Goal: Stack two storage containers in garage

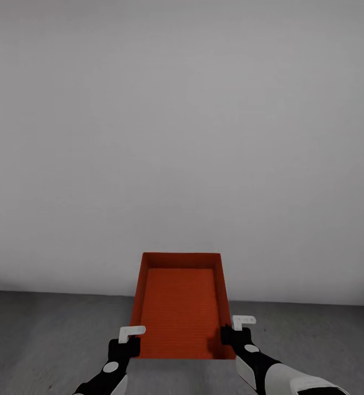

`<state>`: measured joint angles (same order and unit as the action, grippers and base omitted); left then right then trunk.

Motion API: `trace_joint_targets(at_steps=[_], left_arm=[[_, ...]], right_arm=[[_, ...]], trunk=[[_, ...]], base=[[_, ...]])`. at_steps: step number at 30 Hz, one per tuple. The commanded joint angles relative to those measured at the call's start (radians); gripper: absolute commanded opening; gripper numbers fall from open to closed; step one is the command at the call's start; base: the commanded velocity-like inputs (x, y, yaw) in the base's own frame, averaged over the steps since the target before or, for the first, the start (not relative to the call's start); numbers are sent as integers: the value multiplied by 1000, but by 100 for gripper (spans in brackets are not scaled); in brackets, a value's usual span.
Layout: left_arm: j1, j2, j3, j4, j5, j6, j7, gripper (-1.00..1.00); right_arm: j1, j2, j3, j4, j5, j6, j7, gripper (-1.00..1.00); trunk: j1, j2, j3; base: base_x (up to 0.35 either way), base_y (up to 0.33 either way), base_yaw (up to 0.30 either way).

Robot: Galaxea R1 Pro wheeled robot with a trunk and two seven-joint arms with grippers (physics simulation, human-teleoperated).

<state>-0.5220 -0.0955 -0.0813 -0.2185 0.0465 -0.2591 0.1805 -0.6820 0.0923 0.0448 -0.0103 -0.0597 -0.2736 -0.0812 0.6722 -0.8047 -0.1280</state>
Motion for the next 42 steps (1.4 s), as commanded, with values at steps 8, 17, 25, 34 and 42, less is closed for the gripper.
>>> trace_joint_targets(at_steps=[8, 17, 25, 34, 42], left_arm=[[-1, 0, 12, -3, -11, 0, -1, -100], [-1, 0, 12, -2, -11, 0, -1, -100], [-1, 0, 12, -2, -11, 0, -1, -100], [-1, 0, 12, -2, -11, 0, -1, -100], [-1, 0, 12, -2, -11, 0, -1, -100]], right_arm=[[-1, -13, -71, 1, -22, -6, -20, -100], [-1, -13, -71, 1, -22, -5, -19, -100], [-1, -13, -71, 1, -23, -4, -19, -100], [-2, -13, -71, 1, -23, -4, -19, -100], [-1, -13, -71, 1, -23, -4, -19, -100]], trunk=[[0, -1, -15], [0, -1, -29], [0, -1, -42], [0, -1, -57], [0, -1, -70]], base=[[0, 0, 0], [0, 0, 0], [0, 0, 0], [0, 0, 0], [0, 0, 0]])
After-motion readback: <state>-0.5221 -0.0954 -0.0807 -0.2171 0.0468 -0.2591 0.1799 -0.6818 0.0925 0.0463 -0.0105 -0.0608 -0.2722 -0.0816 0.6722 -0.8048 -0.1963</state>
